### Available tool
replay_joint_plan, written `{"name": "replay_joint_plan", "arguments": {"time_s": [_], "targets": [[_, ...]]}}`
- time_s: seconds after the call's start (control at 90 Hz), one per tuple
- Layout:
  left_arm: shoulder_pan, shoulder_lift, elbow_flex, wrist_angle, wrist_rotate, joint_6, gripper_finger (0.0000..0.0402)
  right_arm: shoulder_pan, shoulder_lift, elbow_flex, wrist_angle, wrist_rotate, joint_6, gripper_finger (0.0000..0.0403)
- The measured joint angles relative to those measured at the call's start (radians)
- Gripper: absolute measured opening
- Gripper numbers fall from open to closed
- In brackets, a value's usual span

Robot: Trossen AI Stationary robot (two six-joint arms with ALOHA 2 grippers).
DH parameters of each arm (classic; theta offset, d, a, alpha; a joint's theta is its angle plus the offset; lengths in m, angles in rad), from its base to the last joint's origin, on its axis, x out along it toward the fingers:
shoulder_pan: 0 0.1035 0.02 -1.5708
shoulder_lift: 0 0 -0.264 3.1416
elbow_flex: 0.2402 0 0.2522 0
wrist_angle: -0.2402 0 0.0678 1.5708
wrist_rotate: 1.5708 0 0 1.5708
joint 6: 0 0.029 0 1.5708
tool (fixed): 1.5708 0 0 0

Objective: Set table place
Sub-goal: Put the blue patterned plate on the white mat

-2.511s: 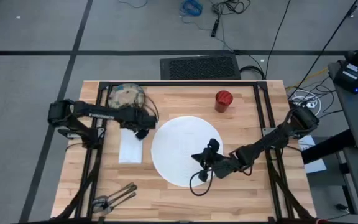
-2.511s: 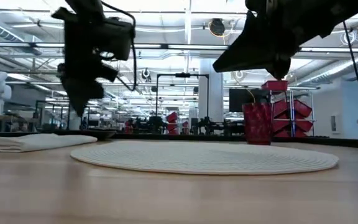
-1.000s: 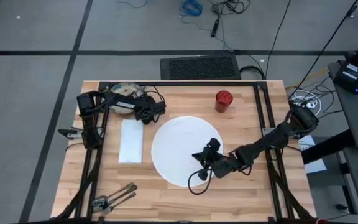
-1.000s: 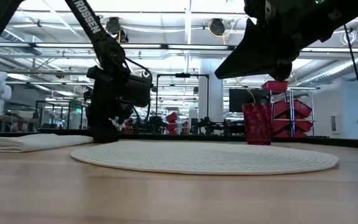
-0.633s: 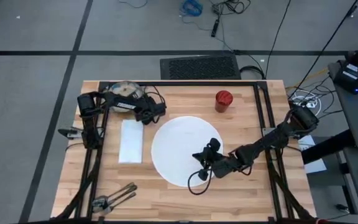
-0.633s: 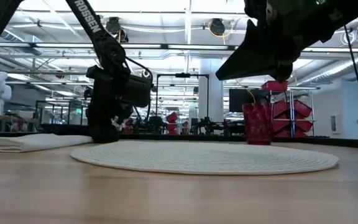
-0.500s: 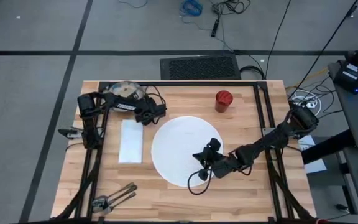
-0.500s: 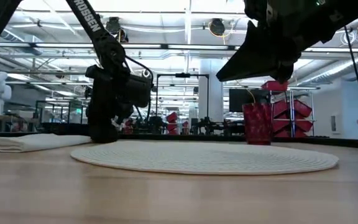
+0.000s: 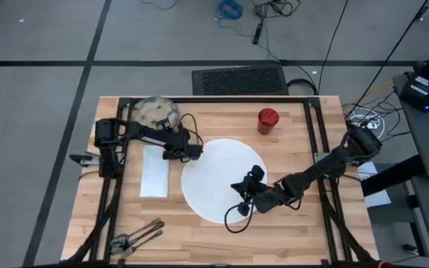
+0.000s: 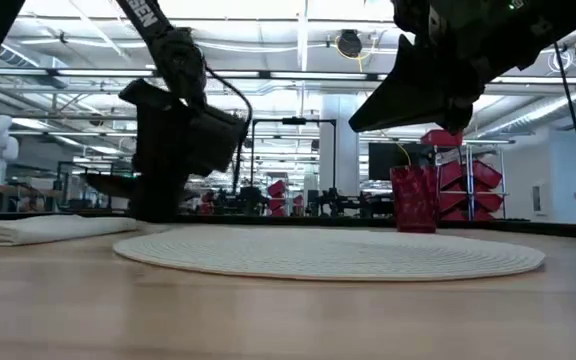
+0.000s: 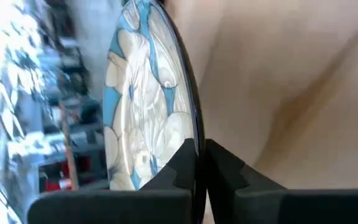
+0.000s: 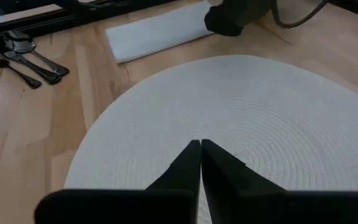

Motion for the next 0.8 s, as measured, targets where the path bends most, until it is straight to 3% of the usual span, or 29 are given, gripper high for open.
{"name": "replay_joint_plan", "arguments": {"time_s": [0.211,0.433,0.522,0.656,0.8], "targets": [[-0.139,-0.002,0.116,-0.017,-0.01,-0.008,0.0001,0.0,0.0,0.0,0.001,0.0,0.001,0.0],[-0.386,-0.003,0.256,-0.038,0.003,-0.033,0.0,0.0,0.0,0.0,-0.01,0.0,-0.006,0.0],[-0.488,0.004,0.293,-0.01,0.028,-0.027,0.0,0.0,-0.02,0.0,-0.093,0.008,0.013,0.0],[-0.623,0.028,0.306,0.03,0.085,0.04,0.0,0.006,-0.1,0.0,-0.258,0.01,0.1,0.0],[-0.731,0.081,0.306,0.11,0.074,0.259,0.0,0.031,-0.214,0.0,-0.367,0.057,0.127,0.0]]}}
